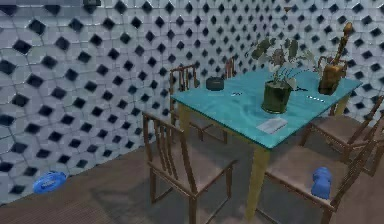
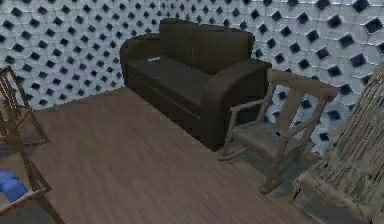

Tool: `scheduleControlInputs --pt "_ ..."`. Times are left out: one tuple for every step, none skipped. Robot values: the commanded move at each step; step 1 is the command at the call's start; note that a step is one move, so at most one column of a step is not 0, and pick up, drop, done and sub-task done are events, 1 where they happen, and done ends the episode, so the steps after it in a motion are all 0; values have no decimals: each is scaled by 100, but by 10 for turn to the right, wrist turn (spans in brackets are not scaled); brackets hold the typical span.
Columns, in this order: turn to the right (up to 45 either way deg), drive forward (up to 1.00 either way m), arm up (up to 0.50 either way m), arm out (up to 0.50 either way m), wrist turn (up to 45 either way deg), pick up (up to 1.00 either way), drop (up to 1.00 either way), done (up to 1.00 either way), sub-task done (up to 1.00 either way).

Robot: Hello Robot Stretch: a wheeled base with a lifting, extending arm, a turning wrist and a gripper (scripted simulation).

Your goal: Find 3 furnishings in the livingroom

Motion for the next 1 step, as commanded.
scheduleControlInputs --pt "0 0 0 0 0 0 0 0 100"
